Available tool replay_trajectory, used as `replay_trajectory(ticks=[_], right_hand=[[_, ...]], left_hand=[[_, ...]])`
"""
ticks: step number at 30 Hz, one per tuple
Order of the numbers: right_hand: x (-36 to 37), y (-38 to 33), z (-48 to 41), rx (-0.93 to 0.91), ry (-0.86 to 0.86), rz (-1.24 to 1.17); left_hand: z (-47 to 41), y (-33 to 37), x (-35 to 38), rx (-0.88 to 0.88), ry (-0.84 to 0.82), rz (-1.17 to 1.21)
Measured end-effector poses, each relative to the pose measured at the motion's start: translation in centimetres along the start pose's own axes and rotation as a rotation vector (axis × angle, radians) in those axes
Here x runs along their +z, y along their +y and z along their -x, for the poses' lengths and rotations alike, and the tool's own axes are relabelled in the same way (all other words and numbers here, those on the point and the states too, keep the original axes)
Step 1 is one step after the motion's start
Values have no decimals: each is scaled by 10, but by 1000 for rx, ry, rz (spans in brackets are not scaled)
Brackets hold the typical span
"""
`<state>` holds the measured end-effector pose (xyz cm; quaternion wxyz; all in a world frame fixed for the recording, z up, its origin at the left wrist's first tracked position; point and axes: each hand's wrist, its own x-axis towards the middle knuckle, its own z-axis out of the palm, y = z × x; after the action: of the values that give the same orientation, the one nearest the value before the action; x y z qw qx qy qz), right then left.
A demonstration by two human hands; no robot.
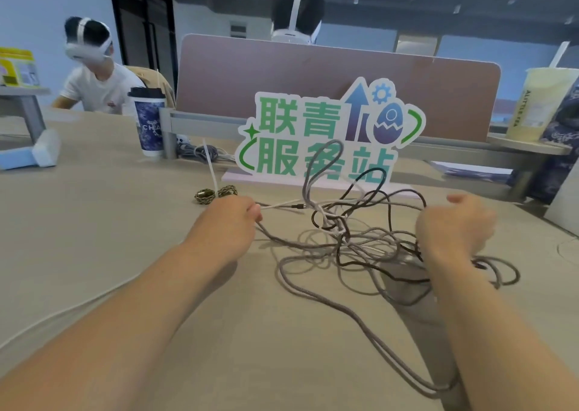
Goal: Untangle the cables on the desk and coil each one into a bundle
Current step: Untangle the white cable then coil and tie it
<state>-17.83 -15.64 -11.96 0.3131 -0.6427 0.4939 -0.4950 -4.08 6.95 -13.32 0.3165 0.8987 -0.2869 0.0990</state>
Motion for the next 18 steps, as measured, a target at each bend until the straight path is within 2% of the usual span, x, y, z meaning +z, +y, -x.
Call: replay_trajectory(ticks=[3,4,6,8,10,14,18], right_hand=[[9,-16,25,-512,-154,-16],[11,-20,34,-616,-241,-55],[16,-24,48,-713,-485,-81],[22,-20,55,-704,-700,14],[26,-13,54,-631,-803,145],[29,-3,39,-575,-799,382],[24,4,26,-441,-836,338]], left_hand=[[9,7,4,75,-42,163],[9,8,5,111,-50,165],[8,9,6,172,-35,128],[7,11,6,197,31,170],[6,11,5,201,150,270],[1,6,-4,157,359,324],[-4,-5,-9,57,483,318]])
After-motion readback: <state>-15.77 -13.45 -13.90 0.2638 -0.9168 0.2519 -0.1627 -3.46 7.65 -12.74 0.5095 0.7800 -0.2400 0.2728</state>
